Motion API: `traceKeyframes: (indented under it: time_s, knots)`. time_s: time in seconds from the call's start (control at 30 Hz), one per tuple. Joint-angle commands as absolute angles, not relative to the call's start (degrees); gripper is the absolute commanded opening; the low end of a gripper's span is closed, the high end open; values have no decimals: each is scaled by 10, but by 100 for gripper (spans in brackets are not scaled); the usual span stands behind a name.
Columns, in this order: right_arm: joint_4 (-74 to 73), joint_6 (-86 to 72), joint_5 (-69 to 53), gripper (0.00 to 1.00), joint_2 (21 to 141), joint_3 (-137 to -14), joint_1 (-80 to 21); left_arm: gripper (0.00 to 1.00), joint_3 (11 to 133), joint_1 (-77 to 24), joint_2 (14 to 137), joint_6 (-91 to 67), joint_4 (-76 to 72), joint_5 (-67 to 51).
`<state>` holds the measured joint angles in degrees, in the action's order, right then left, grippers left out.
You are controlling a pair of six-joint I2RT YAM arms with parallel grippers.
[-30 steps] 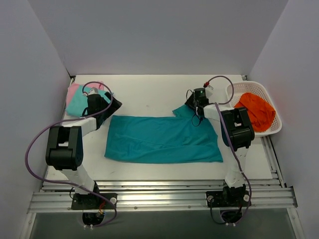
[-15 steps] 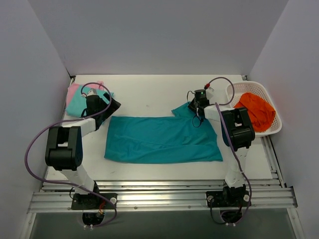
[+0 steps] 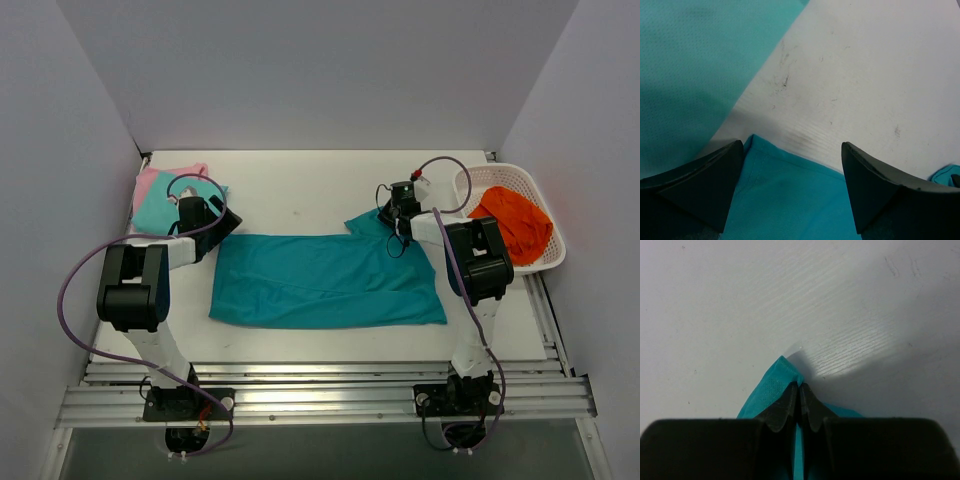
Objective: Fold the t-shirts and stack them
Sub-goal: Grap the side of the flattened tshirt furthest away from the robot with both arms
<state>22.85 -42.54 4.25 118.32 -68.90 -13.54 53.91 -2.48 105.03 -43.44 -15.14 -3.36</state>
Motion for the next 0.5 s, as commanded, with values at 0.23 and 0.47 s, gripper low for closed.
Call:
traceKeyframes:
  time_s: [0.23, 0.47]
  knots:
    - [165, -421, 47, 0, 1148, -655, -129, 83, 526, -35, 1016, -448, -128, 37]
    - [168, -423, 43, 0, 1157, -660, -129, 76, 557, -40, 1074, -450, -135, 0]
